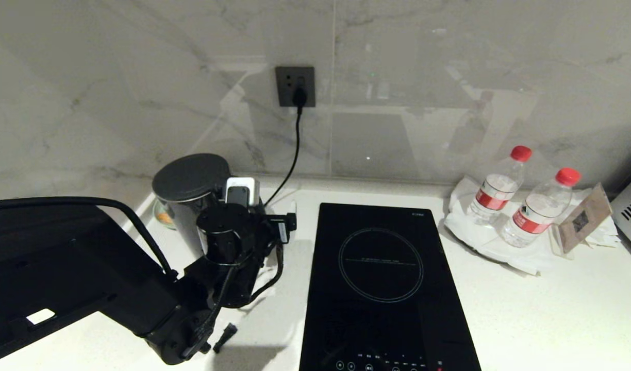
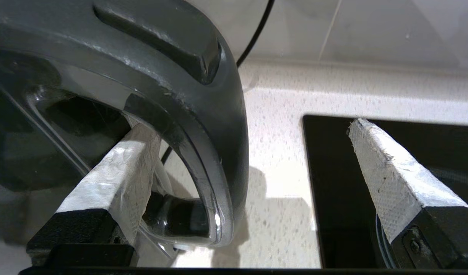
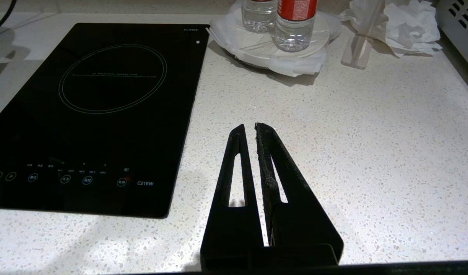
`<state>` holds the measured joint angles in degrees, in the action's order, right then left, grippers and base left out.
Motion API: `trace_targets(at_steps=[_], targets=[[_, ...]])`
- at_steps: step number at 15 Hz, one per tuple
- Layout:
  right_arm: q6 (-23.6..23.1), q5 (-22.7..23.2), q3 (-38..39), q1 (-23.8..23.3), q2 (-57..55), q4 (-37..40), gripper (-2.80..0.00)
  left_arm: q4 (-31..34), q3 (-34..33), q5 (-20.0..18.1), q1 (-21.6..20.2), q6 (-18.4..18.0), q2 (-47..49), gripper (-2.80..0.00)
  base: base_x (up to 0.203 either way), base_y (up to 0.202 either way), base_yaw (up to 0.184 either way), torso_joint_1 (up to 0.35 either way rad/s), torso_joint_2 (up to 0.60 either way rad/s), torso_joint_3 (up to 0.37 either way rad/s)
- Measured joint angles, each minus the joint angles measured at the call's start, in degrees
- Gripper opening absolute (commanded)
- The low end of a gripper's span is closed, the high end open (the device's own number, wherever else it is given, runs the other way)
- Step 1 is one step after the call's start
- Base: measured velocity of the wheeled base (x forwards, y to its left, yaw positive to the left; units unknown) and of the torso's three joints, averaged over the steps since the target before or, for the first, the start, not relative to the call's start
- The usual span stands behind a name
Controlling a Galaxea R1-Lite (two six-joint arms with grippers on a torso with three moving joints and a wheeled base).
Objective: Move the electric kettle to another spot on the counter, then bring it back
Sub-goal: Pick up the kettle
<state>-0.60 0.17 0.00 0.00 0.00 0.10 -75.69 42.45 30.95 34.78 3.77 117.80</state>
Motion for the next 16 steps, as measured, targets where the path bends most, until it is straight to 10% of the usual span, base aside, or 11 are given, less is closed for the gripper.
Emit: trace_targets(at_steps=[16], targets=[[0.01,-0.01,0.00,0.00,0.00,-0.01,-2.80,0.30,-1.68,0.30,0.13,0.92,-3.19,0.00,0.000,0.000,0.000,0.000,0.00,0.000]])
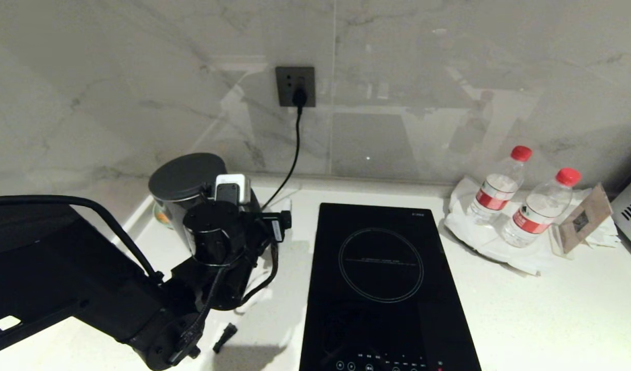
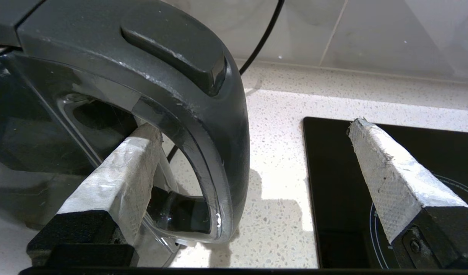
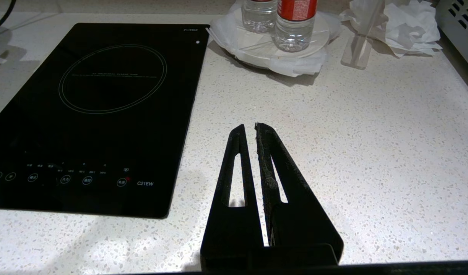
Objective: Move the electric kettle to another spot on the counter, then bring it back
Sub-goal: Pick up the kettle
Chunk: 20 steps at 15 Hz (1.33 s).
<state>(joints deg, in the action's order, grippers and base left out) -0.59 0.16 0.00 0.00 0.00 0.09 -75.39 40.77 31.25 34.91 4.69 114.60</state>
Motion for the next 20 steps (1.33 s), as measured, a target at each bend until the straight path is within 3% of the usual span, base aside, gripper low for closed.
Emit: trace_targets(at_steps=[7,8,20], targets=[[-0.01,0.00,0.00,0.00,0.00,0.04,-2.80,0.07,0.68,0.06,-0.13,-0.01,0.44,0.00,0.000,0.000,0.000,0.000,0.00,0.000],[-0.01,0.00,0.00,0.00,0.00,0.02,-2.80,0.01,0.60,0.11,-0.11,-0.01,0.56,-2.80,0.000,0.000,0.000,0.000,0.00,0.000],[-0.01,0.00,0.00,0.00,0.00,0.02,-2.80,-0.04,1.18,0.03,-0.33,0.02,1.40,-2.80,0.000,0.000,0.000,0.000,0.00,0.000]])
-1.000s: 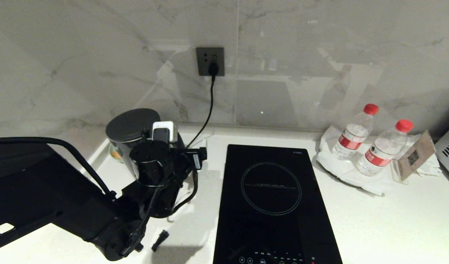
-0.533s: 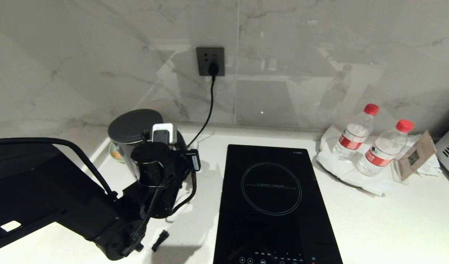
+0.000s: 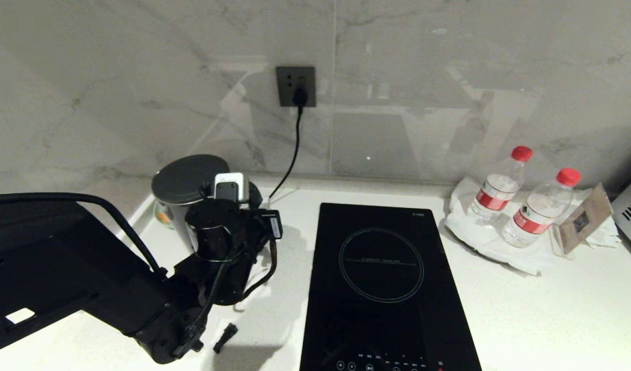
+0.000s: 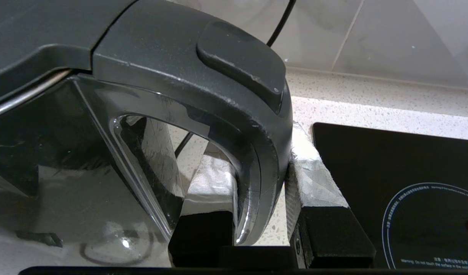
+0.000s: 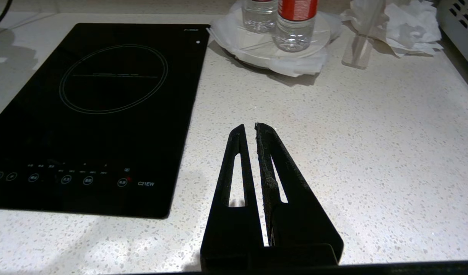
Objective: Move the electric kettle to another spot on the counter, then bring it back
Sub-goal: Pick up the kettle
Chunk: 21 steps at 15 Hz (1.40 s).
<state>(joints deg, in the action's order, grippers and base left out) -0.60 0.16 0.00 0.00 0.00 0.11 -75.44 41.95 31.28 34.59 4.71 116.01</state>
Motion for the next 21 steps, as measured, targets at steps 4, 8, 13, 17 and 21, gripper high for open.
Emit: trace_targets(at_steps=[4,8,13,17,21], targets=[[0.01,-0.01,0.00,0.00,0.00,-0.01,-2.80,0.96,1.20,0.24,-0.31,-0.05,-0.07,-2.80,0.000,0.000,0.000,0.000,0.00,0.000],[0.00,0.00,0.00,0.00,0.00,0.00,-2.80,2.18,3.69,0.49,-1.41,-2.01,-0.16,-2.80,0.000,0.000,0.000,0.000,0.00,0.000],[0.00,0.00,0.00,0.00,0.00,0.00,-2.80,4.05,7.57,0.61,-2.77,-3.47,-0.38,-2.80,0.000,0.000,0.000,0.000,0.00,0.000],[0.02,-0.01,0.00,0.00,0.00,-0.01,-2.80,5.04,8.24,0.59,-3.20,-3.56,-1.60,-2.80,0.000,0.000,0.000,0.000,0.00,0.000],[0.01,-0.01,0.00,0.00,0.00,0.00,-2.80,5.92,9.57,0.60,-4.10,-4.04,-2.84,-2.80,0.000,0.000,0.000,0.000,0.00,0.000]])
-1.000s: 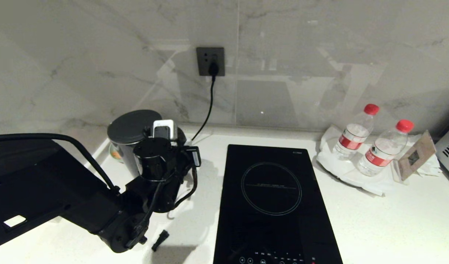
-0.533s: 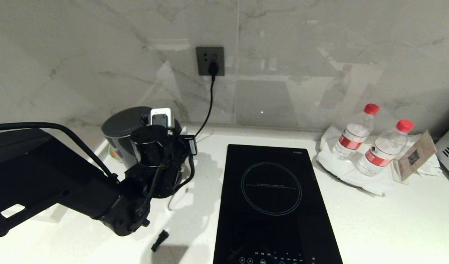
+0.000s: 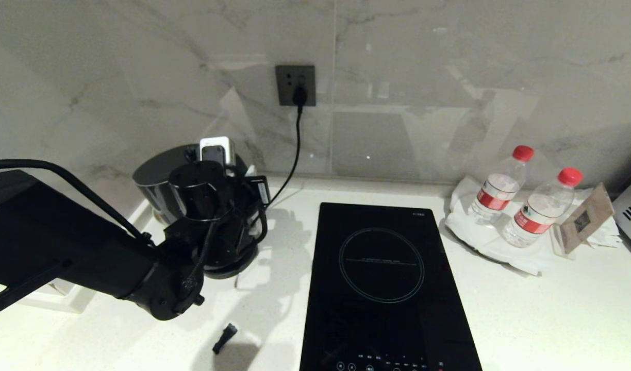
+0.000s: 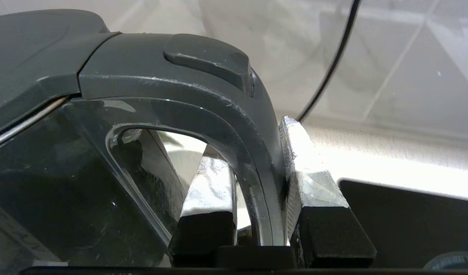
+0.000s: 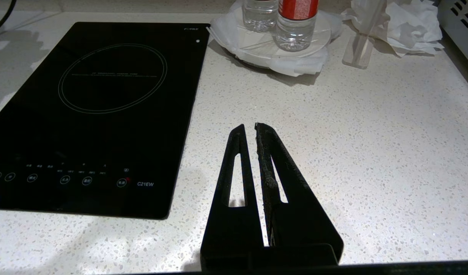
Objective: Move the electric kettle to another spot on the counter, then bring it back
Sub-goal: Pick up the kettle, then place it by the sink
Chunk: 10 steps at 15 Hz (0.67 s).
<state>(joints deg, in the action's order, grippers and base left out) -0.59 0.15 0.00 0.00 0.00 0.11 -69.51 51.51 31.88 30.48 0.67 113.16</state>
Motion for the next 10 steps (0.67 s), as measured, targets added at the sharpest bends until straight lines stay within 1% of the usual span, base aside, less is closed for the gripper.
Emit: trace_targets(at_steps=[6,10], targets=[[0.01,-0.02,0.00,0.00,0.00,-0.01,-2.80,0.11,0.18,-0.02,-0.19,-0.18,-1.40,-2.80,0.000,0.000,0.000,0.000,0.00,0.000],[-0.01,0.01,0.00,0.00,0.00,-0.01,-2.80,5.66,-3.52,-0.55,0.23,0.07,-5.85,-2.80,0.000,0.000,0.000,0.000,0.00,0.000]])
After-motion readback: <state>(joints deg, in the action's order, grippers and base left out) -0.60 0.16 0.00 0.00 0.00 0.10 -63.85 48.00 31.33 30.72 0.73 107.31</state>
